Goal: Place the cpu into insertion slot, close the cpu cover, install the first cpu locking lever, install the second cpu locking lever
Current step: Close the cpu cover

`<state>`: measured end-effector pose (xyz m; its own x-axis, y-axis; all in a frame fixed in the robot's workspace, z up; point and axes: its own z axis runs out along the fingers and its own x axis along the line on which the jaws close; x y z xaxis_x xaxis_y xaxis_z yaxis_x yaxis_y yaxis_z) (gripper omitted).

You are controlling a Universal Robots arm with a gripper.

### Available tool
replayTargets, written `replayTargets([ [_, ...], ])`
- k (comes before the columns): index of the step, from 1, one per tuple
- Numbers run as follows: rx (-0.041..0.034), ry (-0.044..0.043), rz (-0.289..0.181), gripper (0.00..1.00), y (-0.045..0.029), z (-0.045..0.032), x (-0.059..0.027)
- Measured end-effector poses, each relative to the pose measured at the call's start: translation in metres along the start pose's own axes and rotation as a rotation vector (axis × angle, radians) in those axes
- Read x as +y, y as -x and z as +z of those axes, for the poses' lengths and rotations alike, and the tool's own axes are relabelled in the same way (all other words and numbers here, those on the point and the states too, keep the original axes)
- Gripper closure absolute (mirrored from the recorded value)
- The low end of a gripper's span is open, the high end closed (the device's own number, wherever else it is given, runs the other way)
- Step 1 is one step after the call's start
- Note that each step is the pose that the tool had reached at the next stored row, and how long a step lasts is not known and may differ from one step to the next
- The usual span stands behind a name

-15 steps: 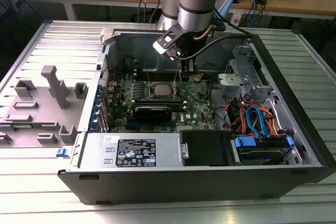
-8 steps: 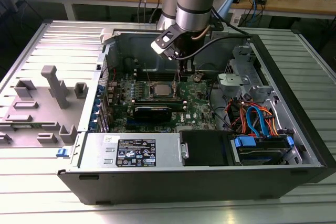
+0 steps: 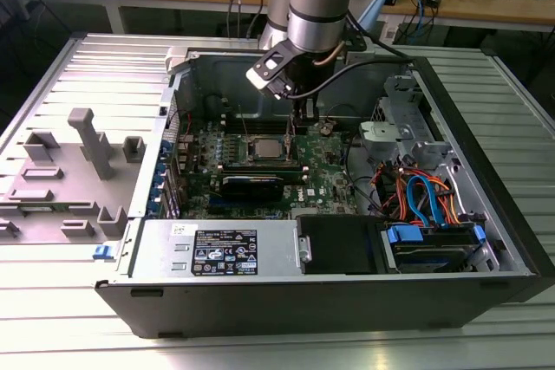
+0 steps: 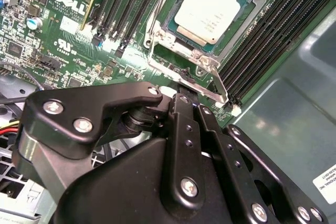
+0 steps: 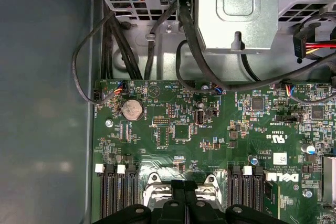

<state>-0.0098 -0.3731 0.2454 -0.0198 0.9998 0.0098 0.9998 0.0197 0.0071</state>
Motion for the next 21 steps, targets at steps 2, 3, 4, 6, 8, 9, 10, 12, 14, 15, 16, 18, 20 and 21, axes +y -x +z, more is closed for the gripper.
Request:
replayTargets([
  [2,0.0,-0.0001,0.0,0.89,0.0,0.0,-0.0004],
  [3,0.0,-0.0001,0.0,0.89,0.0,0.0001,-0.0008],
  [4,0.0,0.0,0.0,0.89,0.0,0.0001,-0.0008],
  [6,0.0,0.0,0.0,0.89,0.0,0.0001,-0.0009],
  [8,0.0,0.0,0.0,0.89,0.0,0.0,-0.0012],
  [9,0.0001,0.0,0.0,0.89,-0.0001,0.0001,-0.0017],
  [10,0.0001,0.0,0.0,0.89,-0.0001,0.0001,-0.0021],
  [12,0.0002,0.0001,0.0,0.89,-0.0001,0.0001,-0.0035],
  [14,0.0001,0.0,0.0,0.89,-0.0001,0.0001,-0.0042],
  [15,0.0,0.0001,0.0,0.89,-0.0001,0.0,-0.0043],
  [16,0.0,0.0003,0.0,0.89,-0.0001,0.0001,-0.0043],
  [18,-0.0001,0.0004,0.0,0.89,0.0,0.0002,-0.0045],
  [20,0.0013,0.0005,0.0,0.89,-0.0001,0.0008,-0.008],
  [21,0.0034,0.0006,-0.001,0.89,-0.0003,0.0009,-0.0152],
])
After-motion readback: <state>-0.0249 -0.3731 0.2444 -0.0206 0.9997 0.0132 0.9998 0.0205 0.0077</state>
